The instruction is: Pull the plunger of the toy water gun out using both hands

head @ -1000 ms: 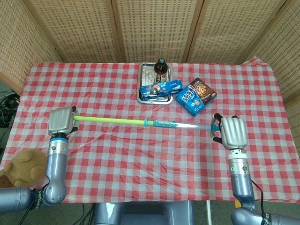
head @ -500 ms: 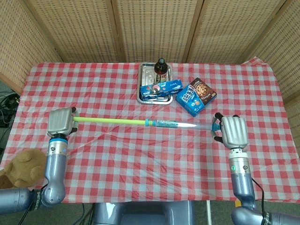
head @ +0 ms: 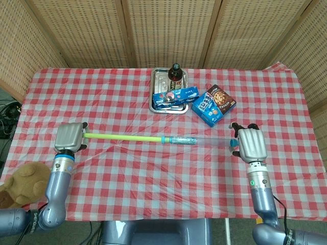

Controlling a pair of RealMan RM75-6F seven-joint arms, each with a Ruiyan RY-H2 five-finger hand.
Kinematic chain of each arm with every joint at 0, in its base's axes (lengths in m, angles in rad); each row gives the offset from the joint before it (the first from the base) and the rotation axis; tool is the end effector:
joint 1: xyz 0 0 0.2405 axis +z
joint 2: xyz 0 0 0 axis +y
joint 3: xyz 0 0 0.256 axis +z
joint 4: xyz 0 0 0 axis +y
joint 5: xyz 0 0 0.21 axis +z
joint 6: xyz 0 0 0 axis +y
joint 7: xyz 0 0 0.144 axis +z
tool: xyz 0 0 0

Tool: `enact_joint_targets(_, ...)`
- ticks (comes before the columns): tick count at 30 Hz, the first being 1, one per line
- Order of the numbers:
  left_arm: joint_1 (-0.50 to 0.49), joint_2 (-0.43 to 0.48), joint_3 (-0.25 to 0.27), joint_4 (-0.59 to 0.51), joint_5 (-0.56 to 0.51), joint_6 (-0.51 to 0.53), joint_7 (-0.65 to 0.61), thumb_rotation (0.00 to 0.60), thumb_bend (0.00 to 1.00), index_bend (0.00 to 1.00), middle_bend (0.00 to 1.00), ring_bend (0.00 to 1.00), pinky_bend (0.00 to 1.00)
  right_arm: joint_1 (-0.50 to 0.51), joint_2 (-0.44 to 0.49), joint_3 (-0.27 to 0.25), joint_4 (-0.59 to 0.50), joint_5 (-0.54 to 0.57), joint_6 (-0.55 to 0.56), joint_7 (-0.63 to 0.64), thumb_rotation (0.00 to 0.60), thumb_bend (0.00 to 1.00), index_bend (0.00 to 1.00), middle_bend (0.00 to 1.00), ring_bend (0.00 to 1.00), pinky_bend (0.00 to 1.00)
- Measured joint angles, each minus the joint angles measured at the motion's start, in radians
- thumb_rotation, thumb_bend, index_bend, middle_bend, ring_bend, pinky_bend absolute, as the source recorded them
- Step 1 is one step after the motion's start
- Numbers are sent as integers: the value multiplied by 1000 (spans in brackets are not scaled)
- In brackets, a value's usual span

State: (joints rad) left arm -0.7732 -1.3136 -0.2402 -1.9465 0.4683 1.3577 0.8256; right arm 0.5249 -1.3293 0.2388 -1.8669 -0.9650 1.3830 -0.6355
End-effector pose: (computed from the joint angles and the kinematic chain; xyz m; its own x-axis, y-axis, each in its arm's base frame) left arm -0.1540 0.3262 0.0741 0.4903 0.2697 0.8288 0.8495 0.0649 -0.5236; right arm -0.1801 -0.3032 0.0944 0.4490 -0.0194 0.8933 -0.8935 -0.0105 0.4489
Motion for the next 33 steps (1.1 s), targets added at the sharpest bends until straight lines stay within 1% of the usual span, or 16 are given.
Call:
enact_joint_targets(3, 7, 18, 18, -21, 1, -13, 0, 600, 255, 170, 130, 144, 175, -2, 0, -6, 7, 17, -10, 0, 600, 257, 171, 181, 231, 132)
enact_joint_targets(4, 10, 24, 23, -26, 3, -17, -3, 600, 245, 159, 114, 128, 165, -3, 1, -8, 10, 26, -15, -1, 600, 253, 165, 161, 208, 117)
enact_joint_targets(6, 19, 31, 33, -29, 14, -23, -17, 600, 237, 149, 104, 124, 160, -5, 2, -12, 14, 41, -23, -3, 600, 246, 151, 117, 155, 93)
enact_joint_targets(9, 39, 41, 48, -29, 42, -36, -59, 600, 237, 146, 100, 123, 155, -10, 2, -20, 22, 54, -30, 0, 600, 245, 144, 92, 131, 86)
enact_joint_targets(14, 80, 57, 72, -27, 119, -61, -154, 600, 237, 146, 82, 102, 111, -21, 0, -39, 31, 18, -28, 19, 600, 245, 122, 32, 68, 67)
enact_joint_targets(17, 112, 67, 88, -26, 195, -70, -224, 600, 237, 145, 52, 81, 88, -34, 0, -55, 36, -22, -19, 41, 600, 245, 97, 1, 16, 53)
enact_joint_targets(20, 150, 73, 106, -20, 301, -64, -301, 600, 238, 138, 28, 62, 84, -53, -1, -75, 50, -87, 2, 76, 600, 244, 87, 0, 0, 38)
enact_joint_targets(21, 168, 74, 116, -14, 352, -55, -331, 600, 237, 129, 16, 51, 79, -61, -1, -82, 55, -111, 11, 93, 600, 241, 81, 0, 0, 25)
enact_joint_targets(23, 198, 76, 134, -2, 433, -35, -370, 600, 235, 106, 1, 24, 59, -83, -1, -100, 68, -171, 32, 145, 600, 231, 64, 0, 0, 7)
enact_joint_targets(25, 237, 76, 159, 17, 526, 3, -405, 600, 229, 60, 0, 2, 18, -106, 1, -124, 81, -236, 53, 199, 600, 214, 43, 0, 0, 0)
enact_joint_targets(27, 283, 73, 188, 41, 612, 54, -433, 600, 223, 20, 0, 0, 0, -127, 4, -148, 98, -296, 74, 239, 600, 200, 23, 0, 0, 0)
enact_joint_targets(30, 352, 67, 234, 88, 716, 132, -466, 600, 217, 0, 0, 0, 0, -164, 7, -189, 147, -405, 119, 307, 600, 185, 1, 0, 0, 0)
enact_joint_targets(33, 416, 56, 275, 148, 795, 196, -492, 600, 212, 0, 0, 0, 0, -204, 8, -227, 217, -508, 178, 379, 600, 168, 0, 0, 0, 0)
